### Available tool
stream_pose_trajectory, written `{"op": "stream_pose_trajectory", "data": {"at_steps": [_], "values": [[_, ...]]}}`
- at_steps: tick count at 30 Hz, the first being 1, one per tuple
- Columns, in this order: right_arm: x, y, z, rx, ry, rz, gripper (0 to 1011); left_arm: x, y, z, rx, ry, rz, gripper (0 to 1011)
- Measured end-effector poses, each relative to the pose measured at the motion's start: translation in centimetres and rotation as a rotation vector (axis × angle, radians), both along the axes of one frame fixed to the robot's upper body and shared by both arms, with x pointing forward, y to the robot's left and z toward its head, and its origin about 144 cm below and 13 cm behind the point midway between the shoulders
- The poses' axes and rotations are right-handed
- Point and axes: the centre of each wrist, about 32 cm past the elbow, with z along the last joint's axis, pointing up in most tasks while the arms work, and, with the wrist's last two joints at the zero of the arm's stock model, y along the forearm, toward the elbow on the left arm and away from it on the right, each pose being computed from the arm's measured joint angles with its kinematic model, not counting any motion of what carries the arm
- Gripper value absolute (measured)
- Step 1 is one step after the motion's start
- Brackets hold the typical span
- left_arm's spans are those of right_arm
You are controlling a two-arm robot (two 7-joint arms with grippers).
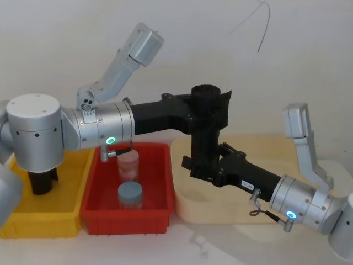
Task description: Pick up the garbage bag with the one hand and transfer it to the other hand.
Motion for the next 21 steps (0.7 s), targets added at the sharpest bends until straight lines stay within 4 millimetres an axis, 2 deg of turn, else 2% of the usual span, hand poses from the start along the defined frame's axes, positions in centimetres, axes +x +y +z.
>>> {"op": "stream_pose_trajectory", "data": {"at_steps": [12, 17, 21], "values": [[0.35, 0.34, 0.26, 0.018, -0.058, 0.008, 1000, 0.14, 0.26, -0.26, -0.007, 0.113, 0.025, 488], [0.43, 0.41, 0.3, 0.019, -0.069, 0.009, 913, 0.2, 0.35, -0.37, -0.006, 0.142, 0.035, 488], [0.49, 0.44, 0.33, 0.02, -0.077, 0.008, 799, 0.24, 0.4, -0.43, -0.005, 0.158, 0.039, 488]]}}
